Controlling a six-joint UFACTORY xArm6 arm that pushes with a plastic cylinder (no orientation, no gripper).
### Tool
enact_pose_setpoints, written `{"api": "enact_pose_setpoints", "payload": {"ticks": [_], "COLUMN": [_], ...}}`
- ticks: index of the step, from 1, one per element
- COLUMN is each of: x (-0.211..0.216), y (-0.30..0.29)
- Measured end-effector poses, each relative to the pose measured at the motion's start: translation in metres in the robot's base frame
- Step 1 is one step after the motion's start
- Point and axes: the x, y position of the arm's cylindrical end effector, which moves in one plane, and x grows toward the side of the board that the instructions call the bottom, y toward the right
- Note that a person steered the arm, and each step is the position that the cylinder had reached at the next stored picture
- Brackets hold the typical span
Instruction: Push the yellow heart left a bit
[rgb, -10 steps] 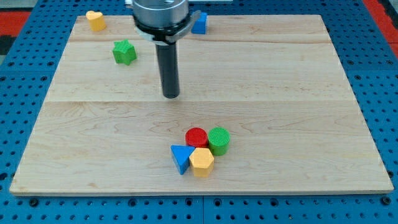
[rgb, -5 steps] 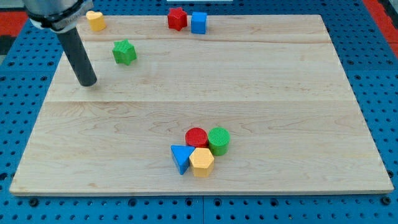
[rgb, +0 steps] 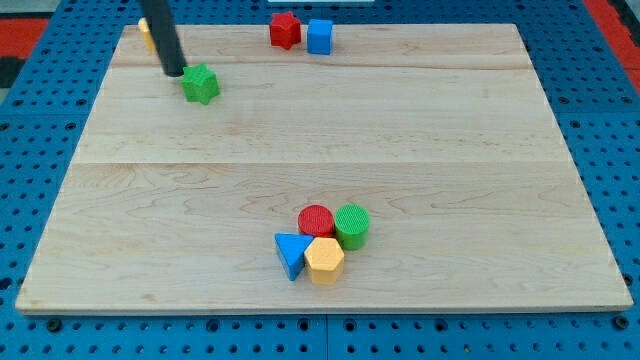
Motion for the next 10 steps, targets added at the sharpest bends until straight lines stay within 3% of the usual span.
{"api": "enact_pose_setpoints", "payload": {"ticks": [3, 4, 6, 10], "x": [-0.084, -0.083, -0.084, -0.084], "y": [0.017, 0.013, -0.058, -0.067]}}
